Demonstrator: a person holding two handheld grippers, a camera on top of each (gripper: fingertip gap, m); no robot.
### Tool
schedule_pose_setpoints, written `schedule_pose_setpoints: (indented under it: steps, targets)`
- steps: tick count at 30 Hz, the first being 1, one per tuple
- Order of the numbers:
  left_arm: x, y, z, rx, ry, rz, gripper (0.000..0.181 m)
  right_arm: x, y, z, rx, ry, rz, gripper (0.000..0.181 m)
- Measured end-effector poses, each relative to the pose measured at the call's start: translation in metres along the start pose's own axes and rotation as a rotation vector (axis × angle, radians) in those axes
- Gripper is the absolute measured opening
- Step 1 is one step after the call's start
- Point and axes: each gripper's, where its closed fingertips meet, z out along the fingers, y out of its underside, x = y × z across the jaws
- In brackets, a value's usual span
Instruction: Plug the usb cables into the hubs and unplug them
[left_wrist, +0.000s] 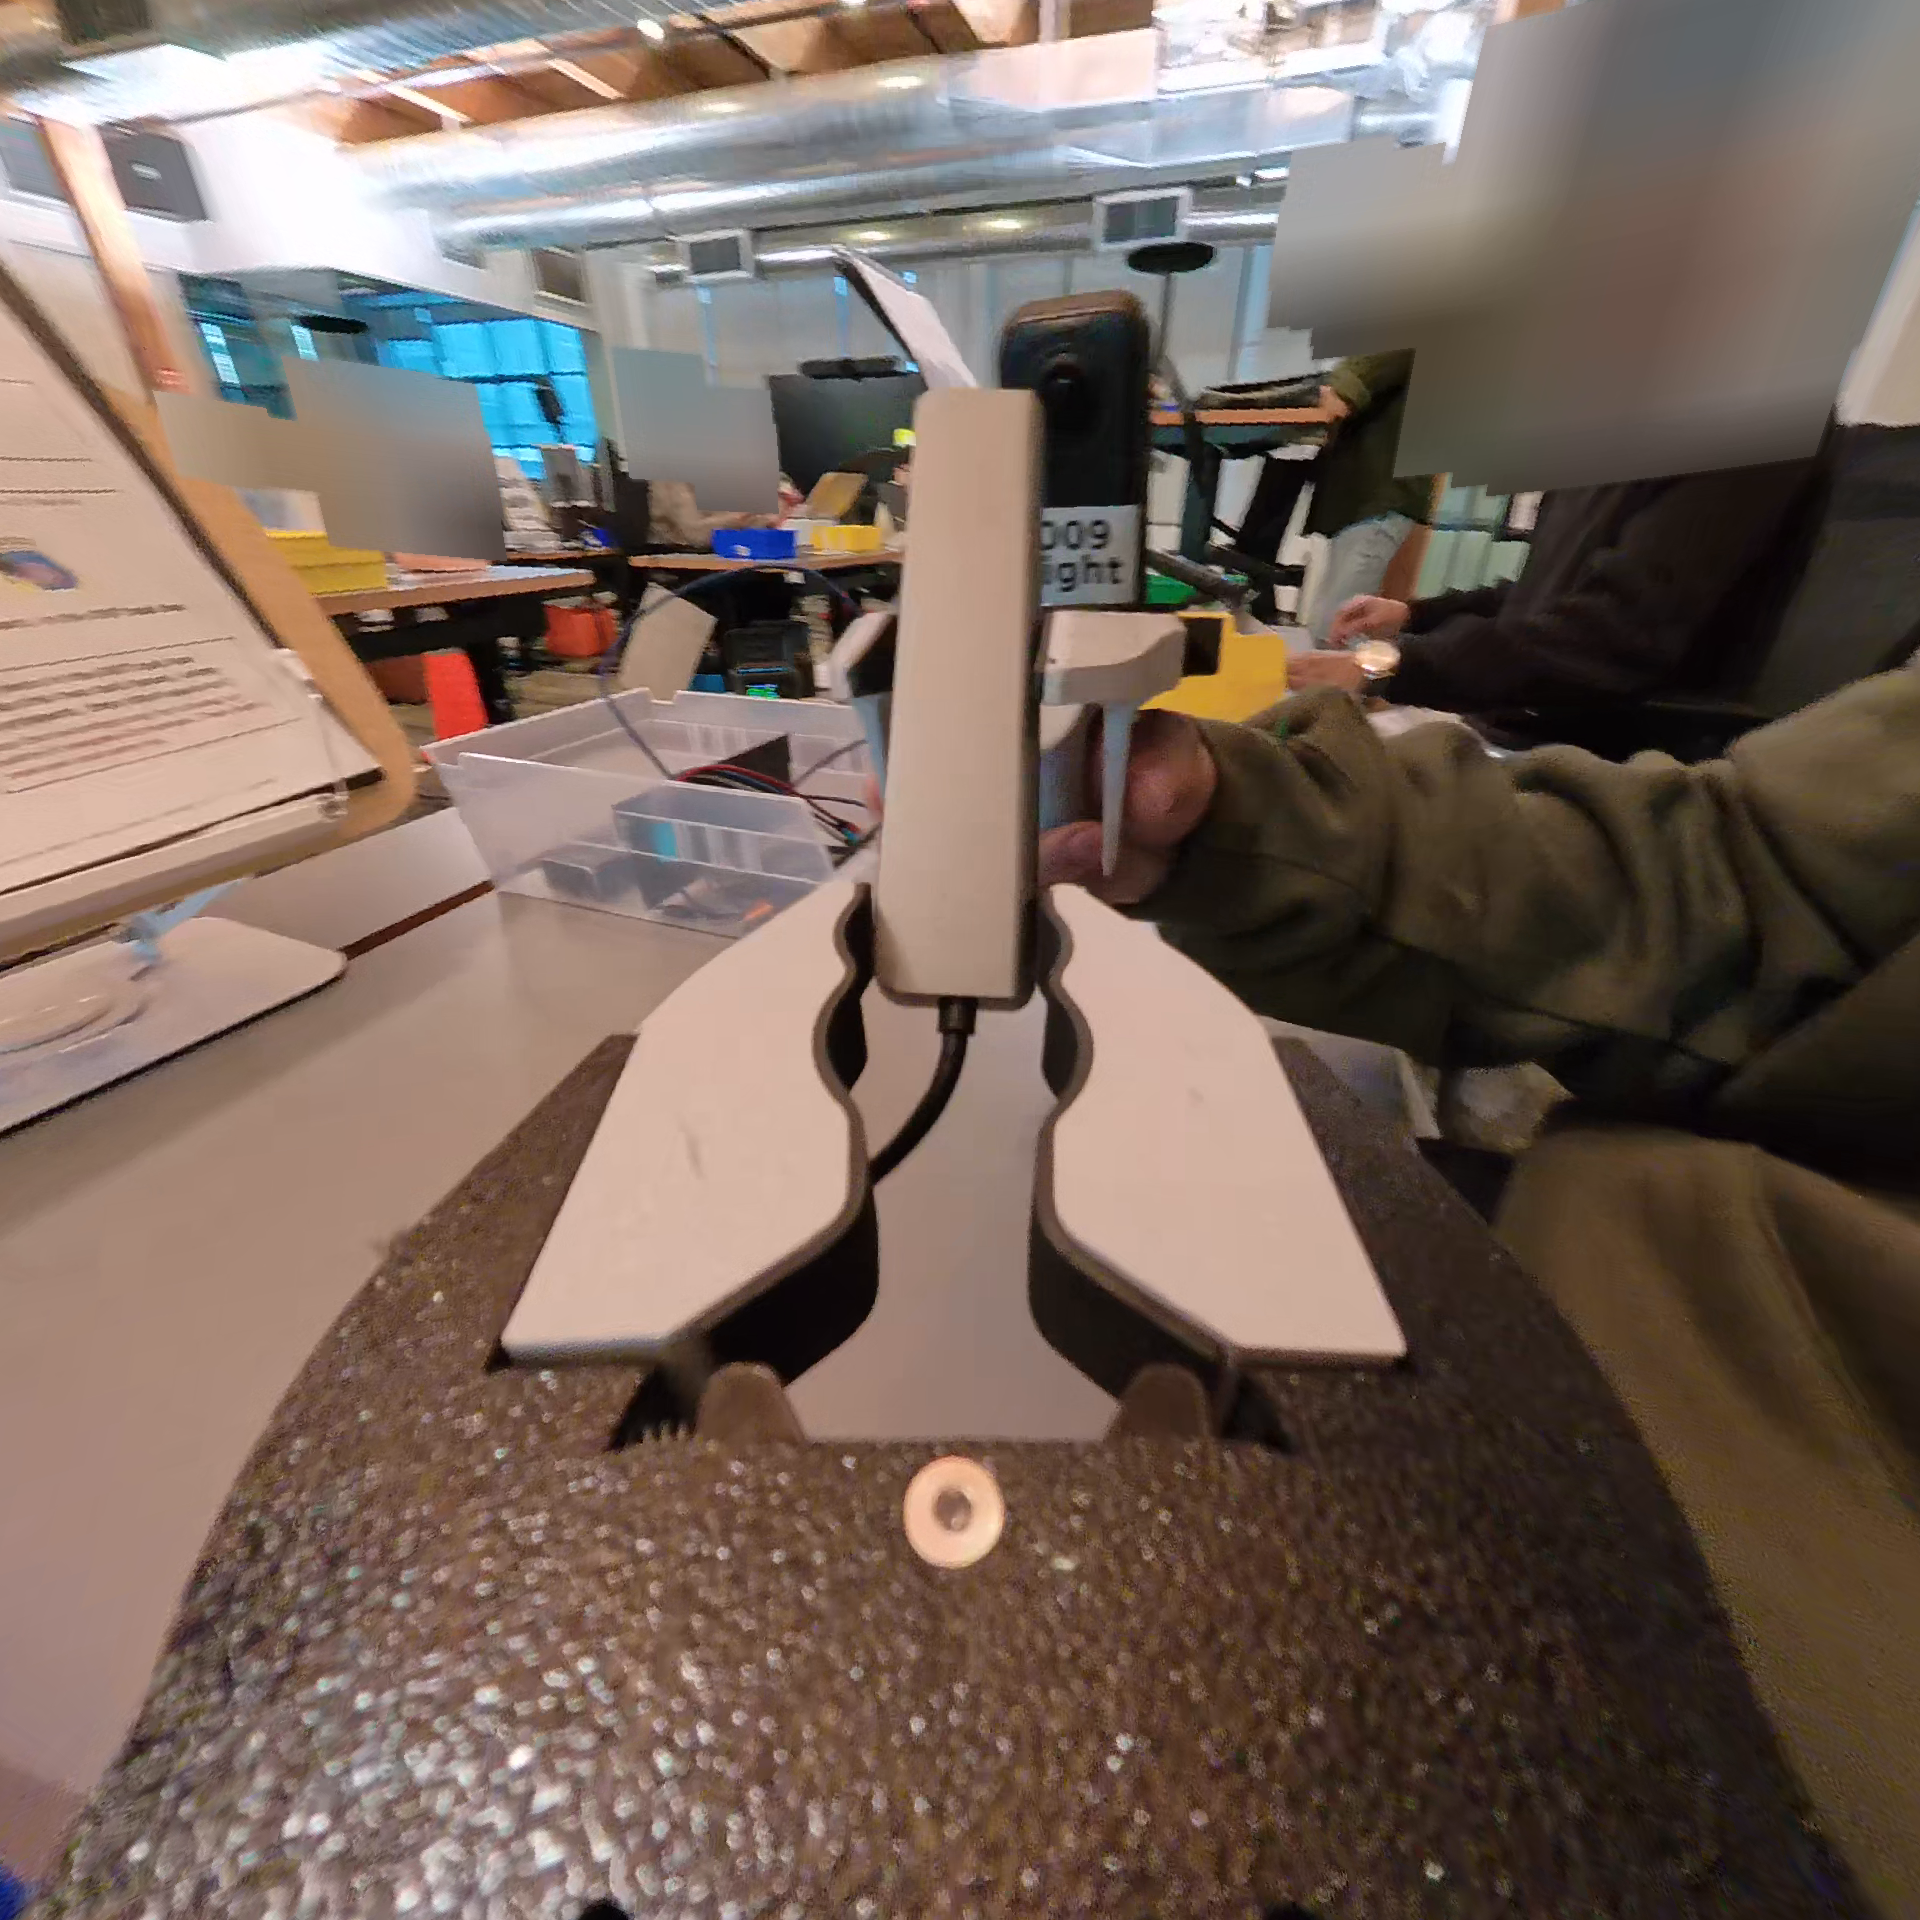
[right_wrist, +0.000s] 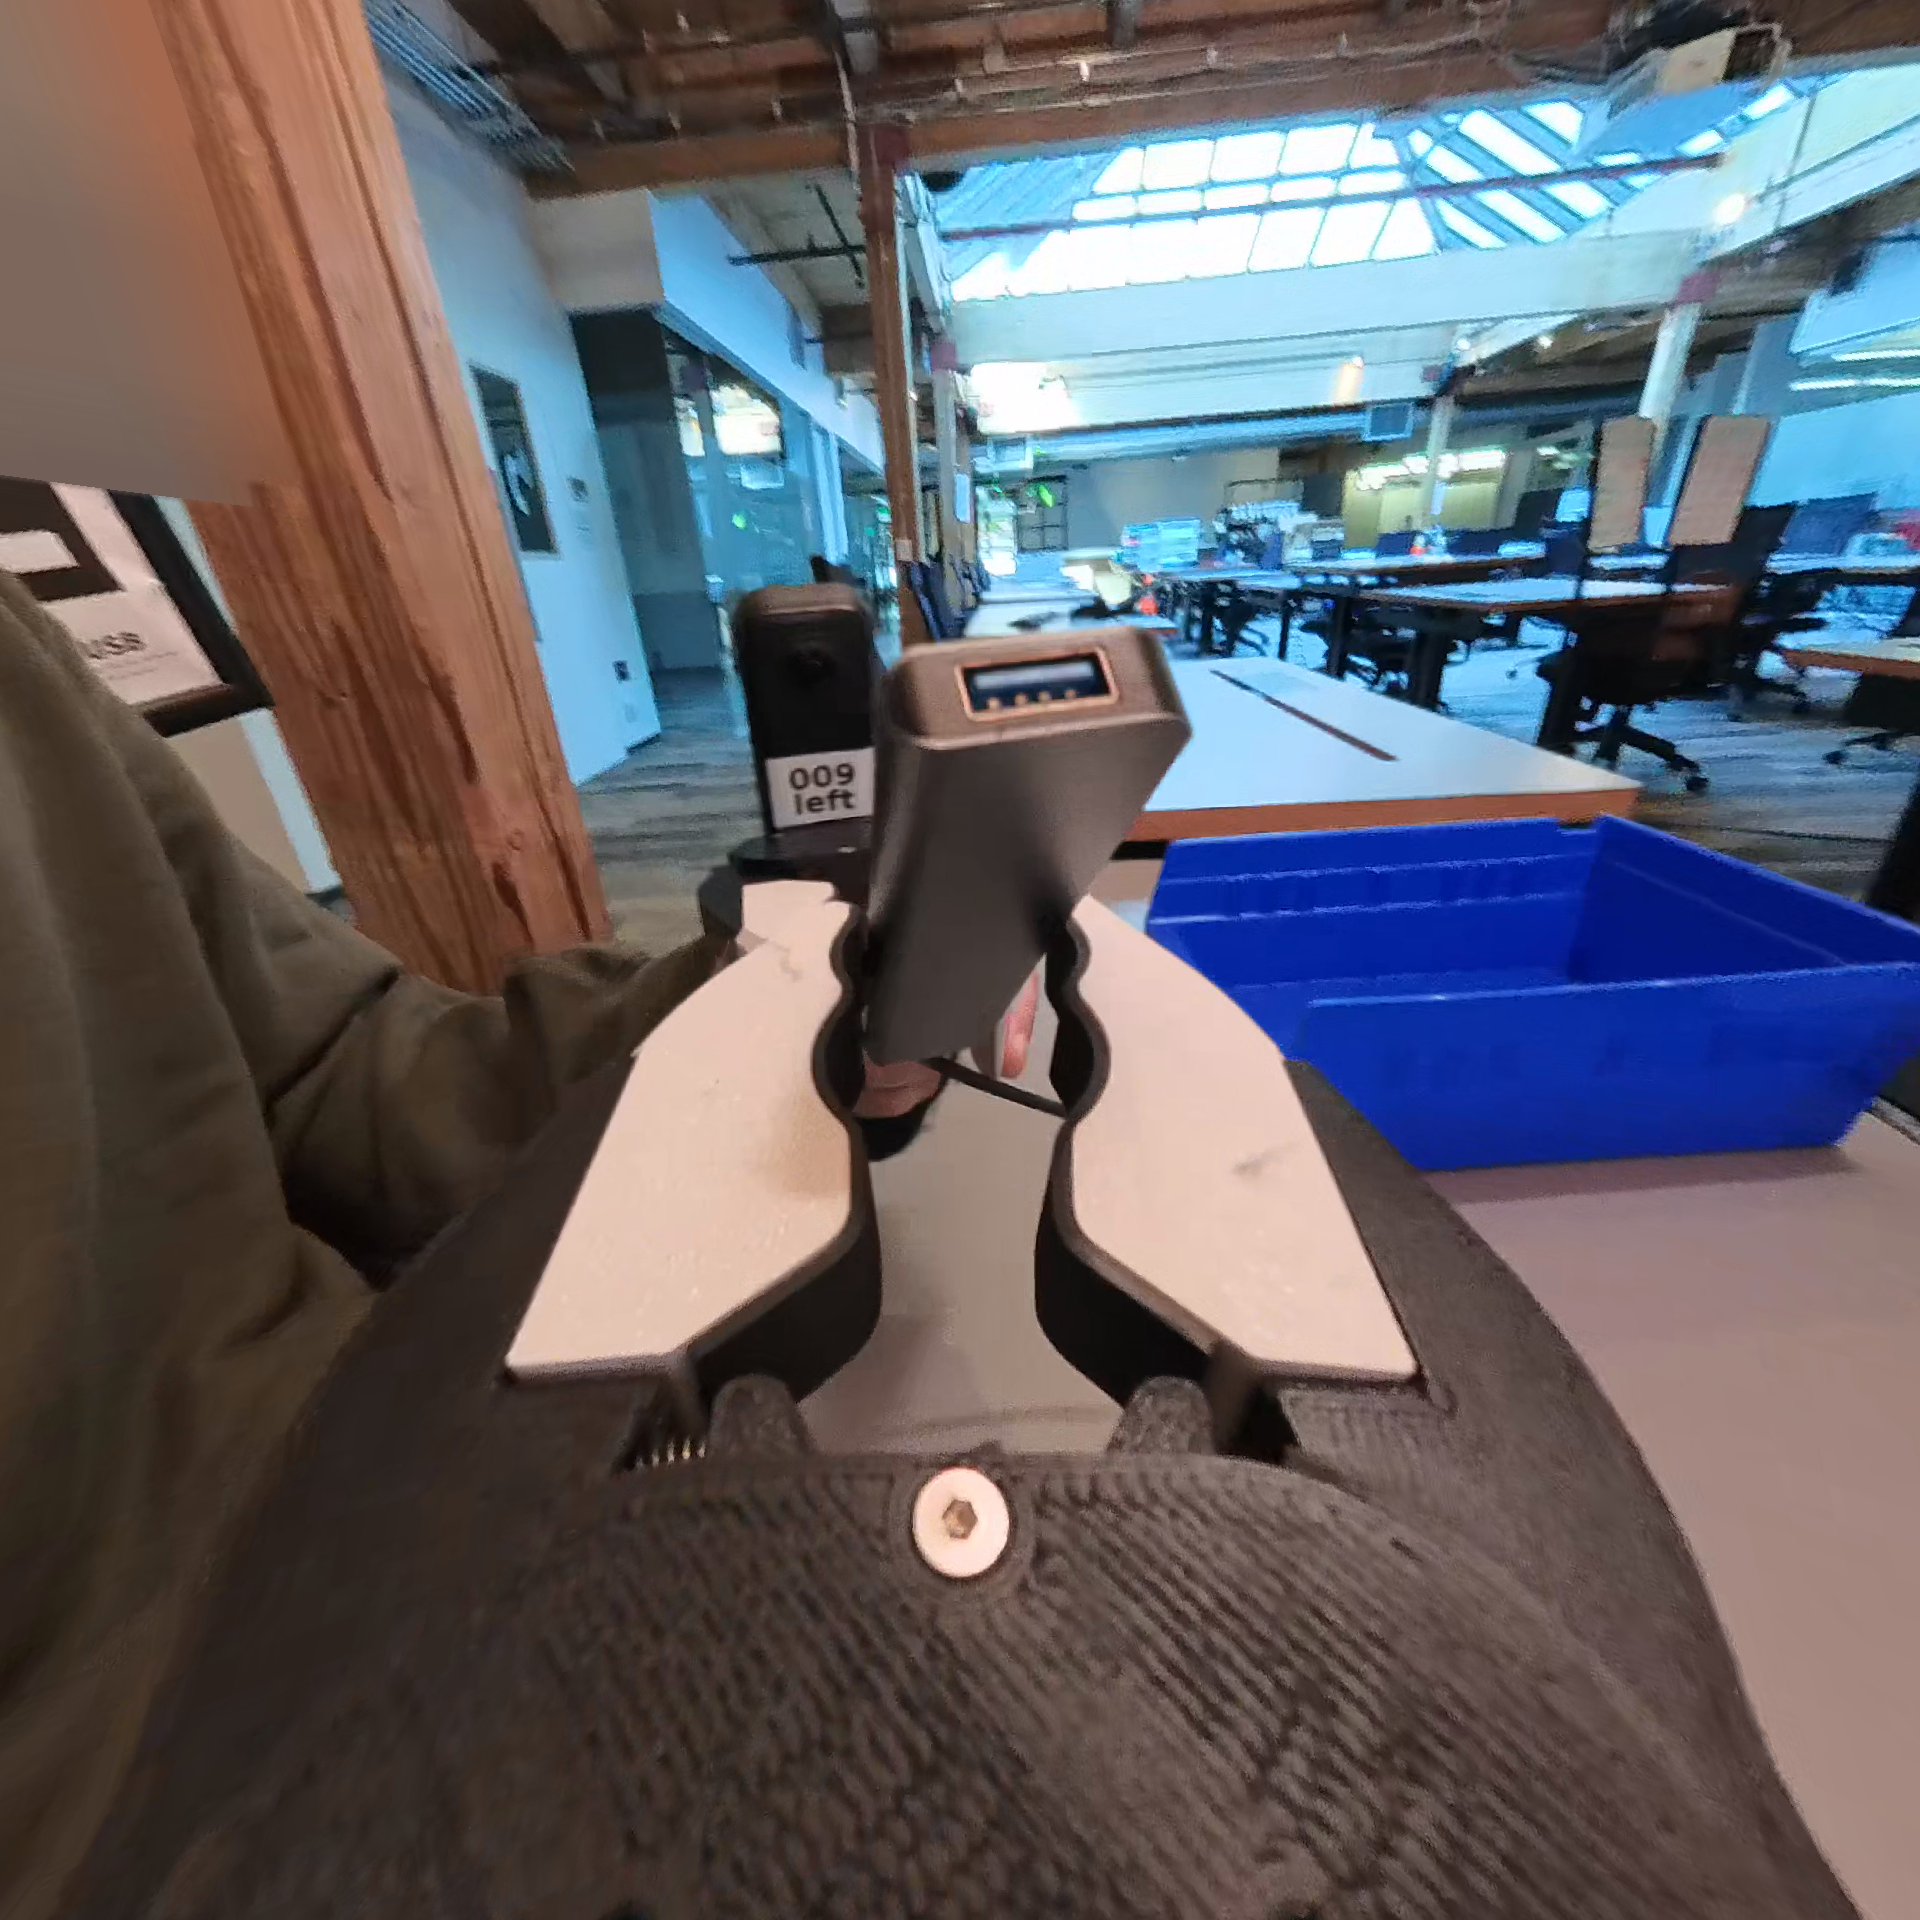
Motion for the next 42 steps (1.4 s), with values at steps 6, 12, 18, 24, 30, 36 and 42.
schedule_pose_setpoints:
  steps: [6, 12, 18, 24, 30, 36, 42]
  targets:
    - [-0.025, 0.008, -0.006, -0.076, -0.187, 0.066, 0.057, 0.068, -0.051, -0.045, -0.263, 0.301, -0.228, 0.032]
    - [-0.029, 0.019, -0.005, -0.106, -0.181, 0.049, 0.055, 0.194, -0.157, -0.148, -0.646, 0.797, -0.599, 0.032]
    - [-0.030, 0.035, 0.002, -0.146, -0.169, 0.023, 0.053, 0.310, -0.121, -0.264, -1.267, 0.957, -0.447, 0.033]
    - [-0.022, 0.043, 0.011, -0.179, -0.135, 0.047, 0.050, 0.342, -0.047, -0.338, -1.825, 0.765, -0.378, 0.033]
    - [-0.013, 0.055, 0.021, -0.217, -0.071, 0.030, 0.042, 0.352, 0.002, -0.348, -2.044, 0.517, -0.407, 0.032]
    - [-0.004, 0.068, 0.028, -0.279, -0.018, 0.031, 0.043, 0.334, 0.044, -0.342, -2.124, 0.270, -0.288, 0.031]
    - [-0.001, 0.074, 0.031, -0.306, -0.005, 0.027, 0.043, 0.333, 0.065, -0.339, -2.040, 0.263, -0.230, 0.031]
